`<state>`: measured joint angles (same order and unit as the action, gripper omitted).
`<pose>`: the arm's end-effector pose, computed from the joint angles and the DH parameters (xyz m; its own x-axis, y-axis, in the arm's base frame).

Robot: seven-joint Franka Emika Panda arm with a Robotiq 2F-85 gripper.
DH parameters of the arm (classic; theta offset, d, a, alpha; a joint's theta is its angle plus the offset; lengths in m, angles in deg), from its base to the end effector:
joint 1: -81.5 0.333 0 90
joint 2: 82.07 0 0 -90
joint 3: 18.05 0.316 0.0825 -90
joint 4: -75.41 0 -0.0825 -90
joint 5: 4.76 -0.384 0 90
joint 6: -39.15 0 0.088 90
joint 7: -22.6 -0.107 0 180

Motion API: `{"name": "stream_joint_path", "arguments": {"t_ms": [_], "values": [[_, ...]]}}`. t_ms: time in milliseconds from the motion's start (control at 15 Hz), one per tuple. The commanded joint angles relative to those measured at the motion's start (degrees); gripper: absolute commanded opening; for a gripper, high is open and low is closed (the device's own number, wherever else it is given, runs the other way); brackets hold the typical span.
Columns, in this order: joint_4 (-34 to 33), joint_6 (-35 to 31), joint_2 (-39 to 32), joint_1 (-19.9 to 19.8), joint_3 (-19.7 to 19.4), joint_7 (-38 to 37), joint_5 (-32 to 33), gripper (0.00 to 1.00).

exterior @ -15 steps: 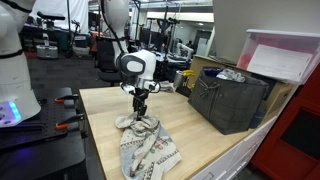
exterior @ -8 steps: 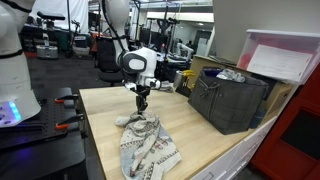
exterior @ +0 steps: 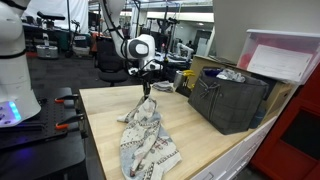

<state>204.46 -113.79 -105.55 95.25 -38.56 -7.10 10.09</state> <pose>0.5399 -0.0611 0.1935 0.9288 -0.3528 0.1137 -0.3701 -0.8997 0.2313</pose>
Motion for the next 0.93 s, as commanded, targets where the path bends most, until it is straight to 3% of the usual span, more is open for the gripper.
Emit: {"name": "stream_joint_path", "arguments": {"t_ms": [0, 400, 867], "values": [[-5.7, 7.8, -0.4, 2.7, 2.5, -7.1, 1.2, 0.01], [-12.8, 15.5, -1.9, 2.7, 10.5, -10.9, 0.7, 0.01], [-16.7, 17.0, -2.8, 3.6, 14.8, -10.9, 2.0, 0.01]]}}
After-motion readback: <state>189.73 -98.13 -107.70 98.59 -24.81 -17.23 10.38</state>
